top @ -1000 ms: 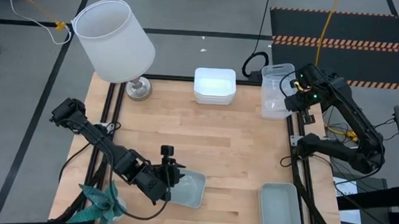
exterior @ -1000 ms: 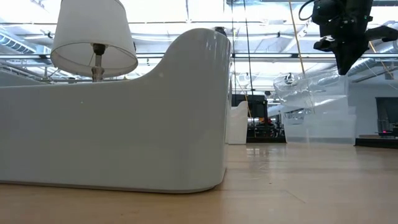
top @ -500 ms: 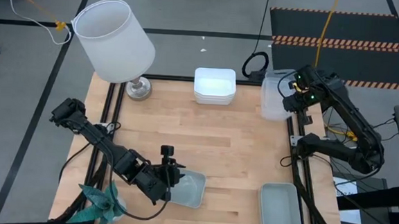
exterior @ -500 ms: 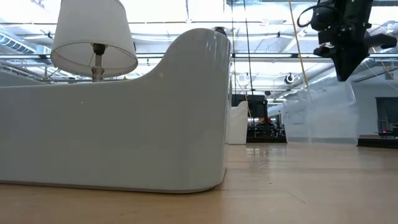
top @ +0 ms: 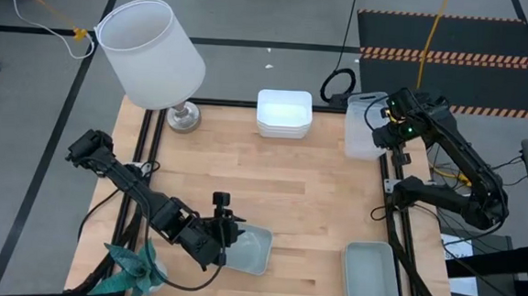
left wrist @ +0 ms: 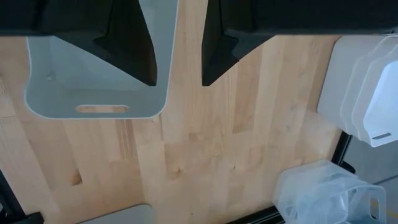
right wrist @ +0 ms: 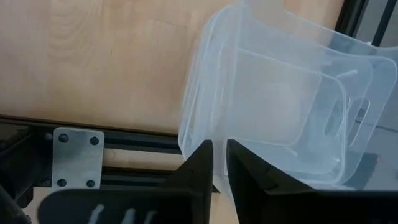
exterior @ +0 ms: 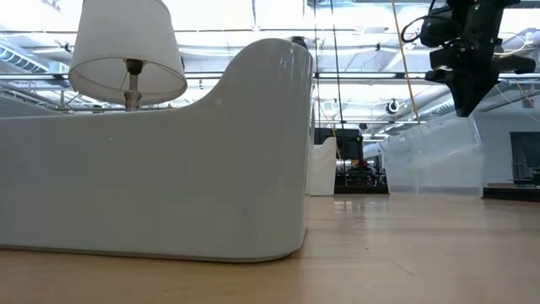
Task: Stack baskets by color
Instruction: Stack the left transparent bin on the transparent bins
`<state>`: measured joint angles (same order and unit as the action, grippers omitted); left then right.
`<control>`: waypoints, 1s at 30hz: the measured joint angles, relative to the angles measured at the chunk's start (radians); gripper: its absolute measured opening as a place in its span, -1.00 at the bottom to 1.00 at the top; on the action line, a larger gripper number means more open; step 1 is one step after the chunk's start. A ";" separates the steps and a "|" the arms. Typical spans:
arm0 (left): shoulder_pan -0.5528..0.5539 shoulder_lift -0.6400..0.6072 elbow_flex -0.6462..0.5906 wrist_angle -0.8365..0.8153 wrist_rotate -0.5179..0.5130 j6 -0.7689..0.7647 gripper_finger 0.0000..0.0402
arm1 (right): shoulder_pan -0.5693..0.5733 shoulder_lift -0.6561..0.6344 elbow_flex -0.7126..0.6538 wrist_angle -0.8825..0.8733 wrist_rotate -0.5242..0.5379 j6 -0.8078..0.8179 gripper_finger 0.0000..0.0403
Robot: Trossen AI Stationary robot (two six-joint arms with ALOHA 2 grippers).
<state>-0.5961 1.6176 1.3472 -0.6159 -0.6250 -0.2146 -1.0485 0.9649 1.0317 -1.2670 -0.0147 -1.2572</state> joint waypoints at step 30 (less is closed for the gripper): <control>0.000 0.000 0.000 0.030 0.023 0.009 -0.37 | -0.018 -0.086 -0.067 0.093 -0.084 0.022 -1.00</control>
<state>-0.5961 1.6173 1.3472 -0.5863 -0.6018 -0.2053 -1.0660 0.8790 0.9643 -1.1742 -0.0991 -1.2351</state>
